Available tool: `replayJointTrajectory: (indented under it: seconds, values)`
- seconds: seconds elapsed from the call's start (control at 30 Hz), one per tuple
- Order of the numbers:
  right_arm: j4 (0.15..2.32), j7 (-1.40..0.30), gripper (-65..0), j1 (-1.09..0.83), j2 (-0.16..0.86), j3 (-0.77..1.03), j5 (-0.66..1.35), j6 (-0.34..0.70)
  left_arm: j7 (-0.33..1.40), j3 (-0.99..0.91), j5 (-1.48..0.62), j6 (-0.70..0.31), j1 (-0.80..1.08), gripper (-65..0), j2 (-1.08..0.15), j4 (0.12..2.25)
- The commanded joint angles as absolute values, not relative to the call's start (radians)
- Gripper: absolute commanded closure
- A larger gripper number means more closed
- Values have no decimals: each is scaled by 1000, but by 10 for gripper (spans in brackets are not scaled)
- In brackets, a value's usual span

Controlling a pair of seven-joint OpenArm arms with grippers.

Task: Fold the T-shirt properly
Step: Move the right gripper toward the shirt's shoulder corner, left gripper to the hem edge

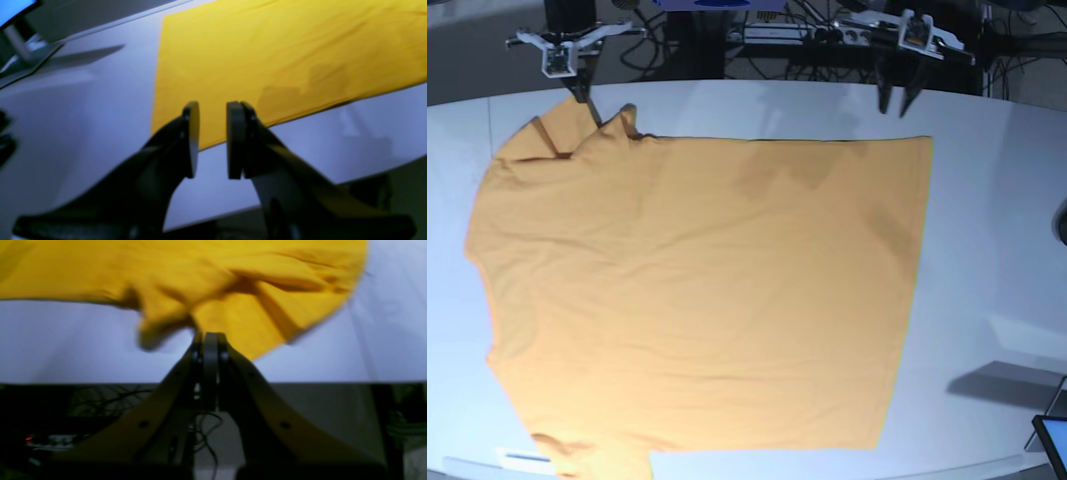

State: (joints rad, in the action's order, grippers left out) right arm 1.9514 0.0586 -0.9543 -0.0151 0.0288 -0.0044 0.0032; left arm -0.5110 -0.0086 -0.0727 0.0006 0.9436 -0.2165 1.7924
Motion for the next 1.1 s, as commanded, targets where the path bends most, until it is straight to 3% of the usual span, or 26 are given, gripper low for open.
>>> replayJointTrajectory:
  seconds: [0.0, 0.5, 1.07]
  values:
    - [1968, 76, -3, -951, -12, 33, -8, -4, -527, -15, -81, 10, 935, -148, -220, 1807]
    - [1982, -97, 0, -812, 7, 31, -8, -4, -352, -134, -90, 8, 808, -149, -220, 1807]
    - [1968, -298, 0, -682, 45, 39, -7, -2, -346, -134, -90, 8, 771, -149, -220, 1807]
